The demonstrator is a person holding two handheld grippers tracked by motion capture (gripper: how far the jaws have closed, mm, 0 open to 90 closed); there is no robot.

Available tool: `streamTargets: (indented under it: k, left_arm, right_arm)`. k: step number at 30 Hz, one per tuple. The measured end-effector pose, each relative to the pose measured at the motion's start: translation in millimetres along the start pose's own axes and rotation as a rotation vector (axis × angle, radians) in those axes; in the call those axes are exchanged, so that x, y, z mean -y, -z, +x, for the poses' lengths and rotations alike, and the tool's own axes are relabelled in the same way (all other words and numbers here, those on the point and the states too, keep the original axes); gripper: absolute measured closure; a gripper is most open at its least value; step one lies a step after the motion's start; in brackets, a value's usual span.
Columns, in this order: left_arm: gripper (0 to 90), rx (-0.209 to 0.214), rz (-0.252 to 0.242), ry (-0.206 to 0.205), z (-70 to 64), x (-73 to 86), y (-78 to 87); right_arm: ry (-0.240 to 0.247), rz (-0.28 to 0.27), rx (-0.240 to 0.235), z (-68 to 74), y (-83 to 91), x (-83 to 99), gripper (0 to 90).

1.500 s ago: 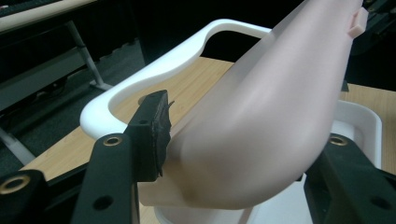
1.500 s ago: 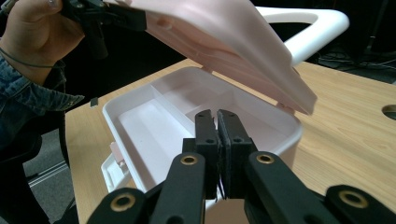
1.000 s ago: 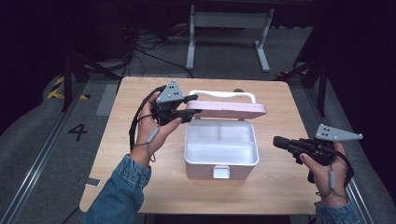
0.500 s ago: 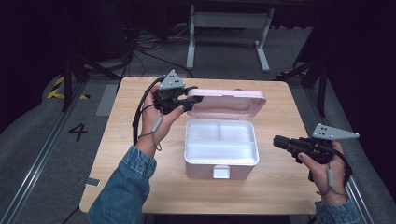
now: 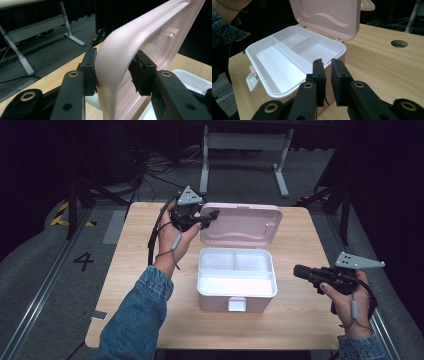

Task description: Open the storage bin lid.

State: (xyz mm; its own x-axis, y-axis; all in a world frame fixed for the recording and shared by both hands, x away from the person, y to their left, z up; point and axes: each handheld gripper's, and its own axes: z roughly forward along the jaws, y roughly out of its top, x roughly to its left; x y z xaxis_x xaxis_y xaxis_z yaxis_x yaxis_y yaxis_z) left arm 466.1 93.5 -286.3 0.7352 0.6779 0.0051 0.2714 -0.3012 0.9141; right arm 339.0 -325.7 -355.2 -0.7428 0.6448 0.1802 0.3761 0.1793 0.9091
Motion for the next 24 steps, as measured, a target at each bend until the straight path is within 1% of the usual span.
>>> streamTargets:
  k: [2,4,6,9,12,14,20,21,22,24]
  left_arm:
    - [58.7,-0.006,-0.008,-0.001,1.8,0.4,-2.2]
    - [57.7,-0.012,-0.013,0.013,4.0,1.3,-6.8]
    - [57.2,-0.024,-0.016,0.015,7.1,1.8,-11.7]
    - [56.6,-0.029,-0.009,0.024,10.8,1.8,-16.7]
    - [54.8,-0.045,0.0,0.007,13.3,1.9,-22.0]
    - [53.4,-0.054,0.004,0.004,14.6,2.3,-25.1]
    - [52.0,-0.052,0.006,0.05,22.5,5.2,-35.3]
    - [51.8,-0.05,0.009,0.052,23.9,5.4,-36.3]
    - [51.8,-0.049,0.012,0.061,24.9,5.9,-37.8]
    - [51.3,-0.056,0.017,0.072,26.9,7.1,-41.0]
  right_arm:
    - [-0.003,0.0,0.001,-0.1,0.1,0.0,81.9]
    - [-0.007,-0.001,0.0,-0.8,0.0,-0.1,81.9]
    - [-0.008,-0.001,0.001,-1.2,-0.1,0.0,81.9]
    - [-0.011,-0.004,0.001,-2.5,1.1,0.3,81.9]
    - [-0.013,-0.009,0.007,-4.8,2.7,0.8,81.9]
    - [-0.017,-0.01,0.01,-6.0,3.0,1.2,81.9]
    - [-0.02,-0.01,0.015,-8.1,4.0,2.0,81.9]
    - [-0.015,-0.011,0.018,-8.8,4.2,2.1,81.9]
    - [-0.02,-0.014,0.017,-8.9,4.3,2.3,81.9]
    - [-0.02,-0.015,0.018,-10.2,4.9,2.6,81.8]
